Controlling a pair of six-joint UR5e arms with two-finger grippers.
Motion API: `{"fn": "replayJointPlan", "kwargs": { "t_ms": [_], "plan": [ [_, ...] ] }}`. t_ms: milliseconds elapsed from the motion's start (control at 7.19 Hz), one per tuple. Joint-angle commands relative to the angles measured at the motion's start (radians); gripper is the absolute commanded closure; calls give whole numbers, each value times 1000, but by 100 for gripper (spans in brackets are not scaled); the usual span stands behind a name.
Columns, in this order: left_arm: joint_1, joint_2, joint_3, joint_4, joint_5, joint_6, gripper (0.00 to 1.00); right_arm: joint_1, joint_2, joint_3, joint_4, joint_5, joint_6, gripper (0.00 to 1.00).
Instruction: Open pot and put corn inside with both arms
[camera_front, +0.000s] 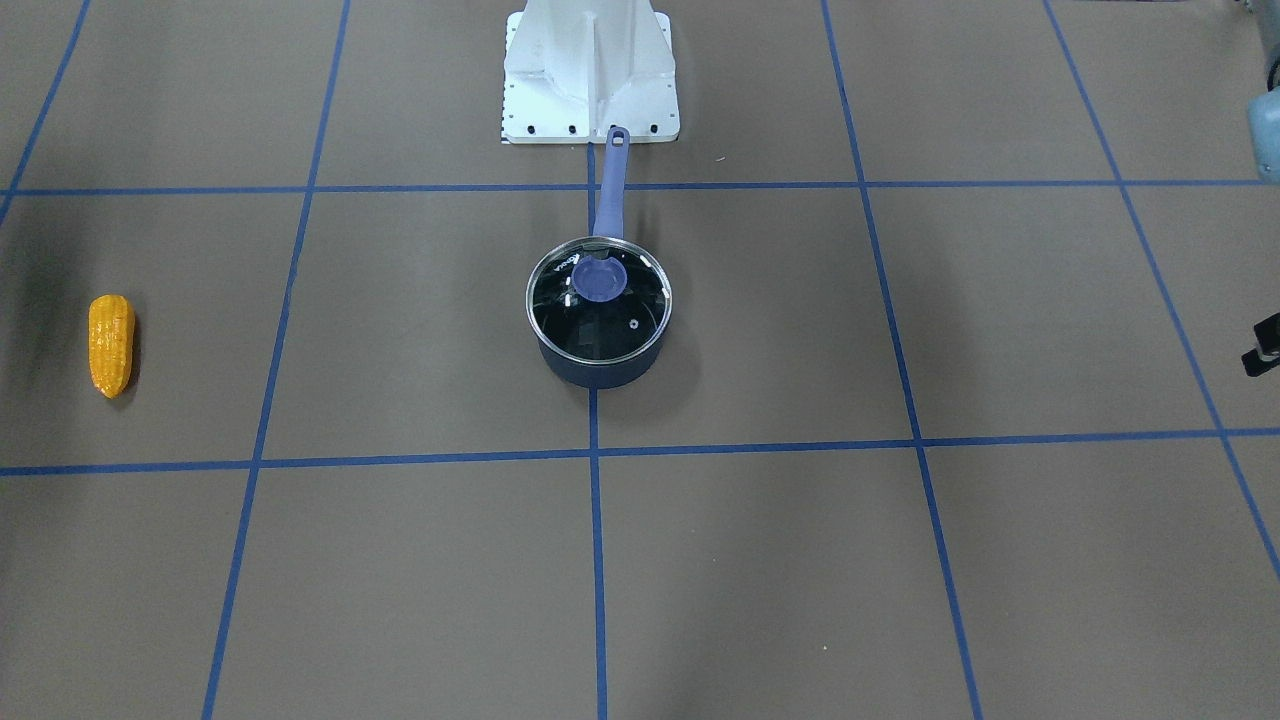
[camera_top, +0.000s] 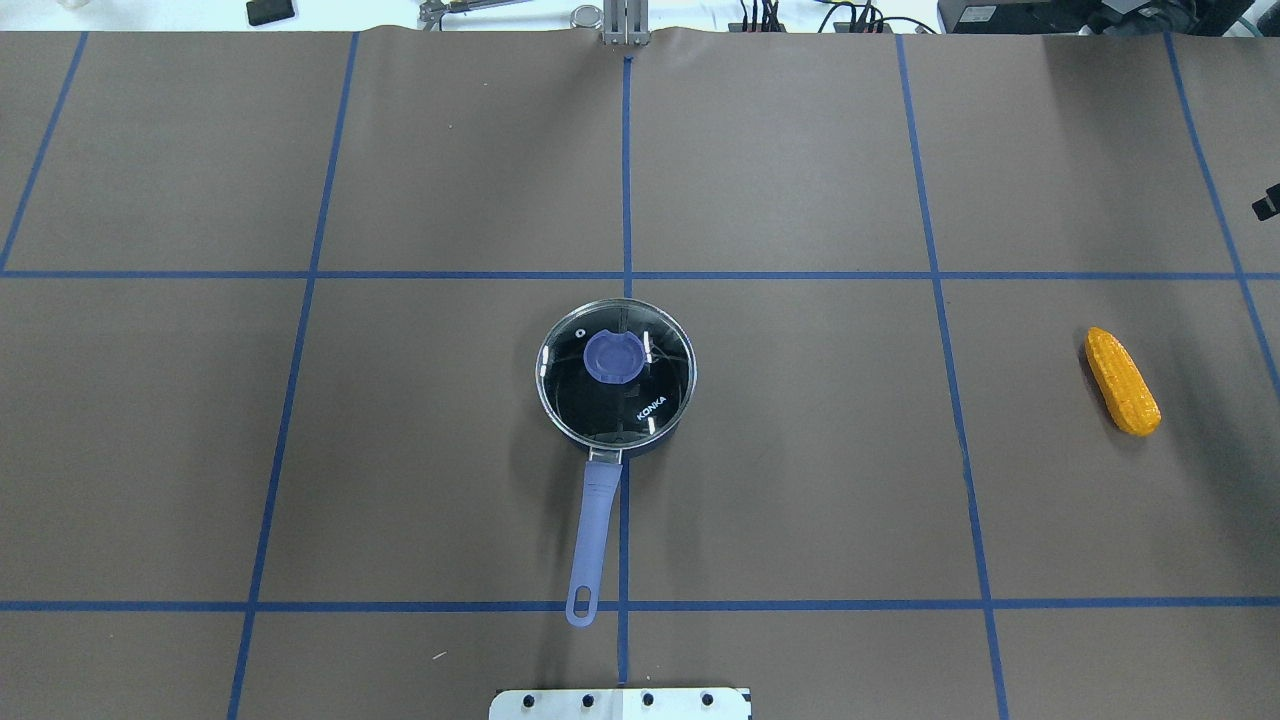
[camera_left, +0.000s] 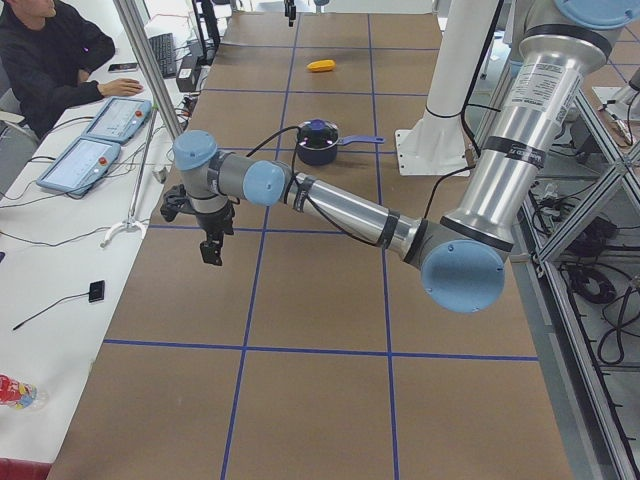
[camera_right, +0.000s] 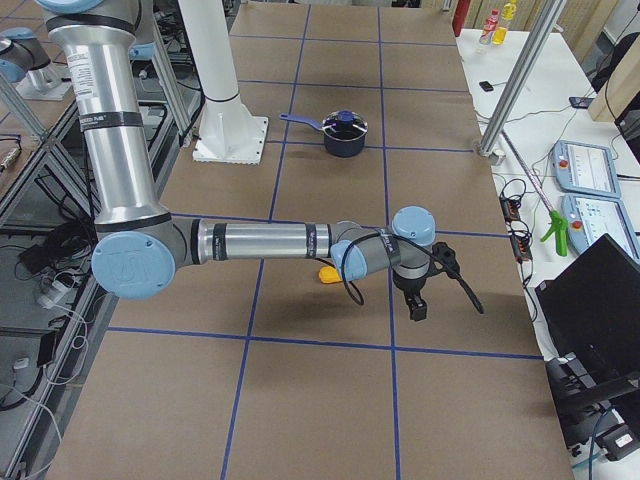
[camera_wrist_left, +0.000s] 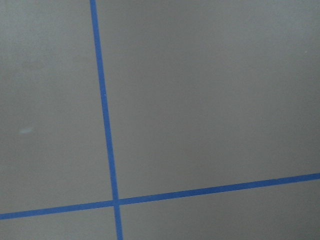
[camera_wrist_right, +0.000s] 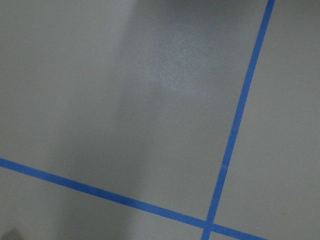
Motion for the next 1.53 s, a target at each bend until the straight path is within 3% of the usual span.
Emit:
{"fn": "replayJointPlan", "kwargs": {
  "t_ms": [0, 278, 695, 1391],
  "plan": [
    [121, -39, -104, 20, 1, -254, 1, -23, -6, 5, -3, 18, 8, 0],
    [207, -102, -138, 23, 1, -443, 1, -39, -27, 25, 3, 79, 93, 0],
    [347, -214, -150, 27, 11, -701, 0, -124, -136, 200, 2, 81, 190, 0],
    [567, -411, -156, 72, 104, -1031, 0, -231, -181, 268, 9, 66, 361, 0]
  ]
}}
